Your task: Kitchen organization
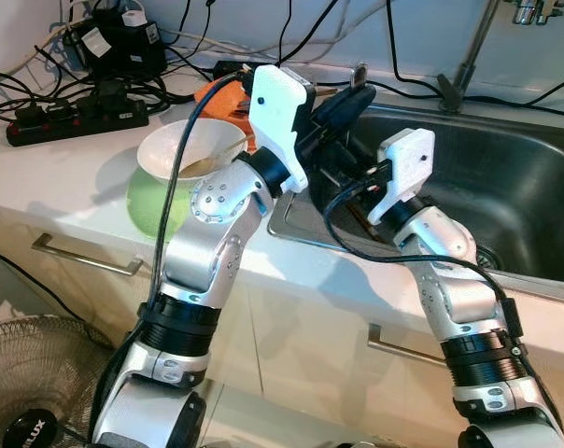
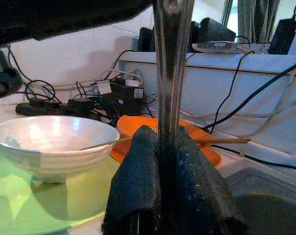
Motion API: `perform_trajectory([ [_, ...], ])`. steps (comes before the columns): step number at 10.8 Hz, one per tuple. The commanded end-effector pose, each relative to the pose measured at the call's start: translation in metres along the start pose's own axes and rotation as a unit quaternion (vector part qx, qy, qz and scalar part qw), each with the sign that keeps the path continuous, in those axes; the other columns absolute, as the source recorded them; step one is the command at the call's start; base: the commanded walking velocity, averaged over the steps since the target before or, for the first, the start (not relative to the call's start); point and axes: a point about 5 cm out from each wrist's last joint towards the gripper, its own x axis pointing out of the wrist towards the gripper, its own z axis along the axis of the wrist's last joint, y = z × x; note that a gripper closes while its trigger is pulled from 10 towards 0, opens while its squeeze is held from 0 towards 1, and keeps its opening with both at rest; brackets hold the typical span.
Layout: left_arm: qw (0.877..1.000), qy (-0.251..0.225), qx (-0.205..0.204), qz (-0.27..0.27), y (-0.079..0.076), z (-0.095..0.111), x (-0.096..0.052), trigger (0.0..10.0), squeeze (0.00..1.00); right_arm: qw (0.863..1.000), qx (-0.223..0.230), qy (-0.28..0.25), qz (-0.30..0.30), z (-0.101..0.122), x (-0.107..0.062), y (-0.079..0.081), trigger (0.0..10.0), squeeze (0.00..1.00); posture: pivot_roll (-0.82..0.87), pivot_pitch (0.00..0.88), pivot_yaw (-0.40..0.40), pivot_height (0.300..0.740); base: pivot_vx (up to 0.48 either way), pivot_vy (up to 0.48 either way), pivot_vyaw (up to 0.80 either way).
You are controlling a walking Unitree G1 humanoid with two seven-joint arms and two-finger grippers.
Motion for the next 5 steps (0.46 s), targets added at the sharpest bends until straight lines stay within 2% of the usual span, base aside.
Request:
perform_trajectory([
  [1, 1.000, -0.001, -0.007, -0.006, 0.0002, 0.0005, -0.0005, 10.0, 1.00, 1.000, -0.001, 0.000, -0.013, 0.0004, 0.0011, -0.0045, 0.0, 0.00, 0.04, 0.024, 0.028, 0.740, 0.000, 0.000, 0.00],
  [5, 1.000, -0.005, -0.015, -0.005, 0.0013, 0.0021, -0.0006, 10.0, 1.00, 1.000, -0.002, 0.002, -0.028, -0.0011, 0.0006, -0.0084, 0.0, 0.00, 0.04, 0.023, 0.029, 0.740, 0.000, 0.000, 0.00],
])
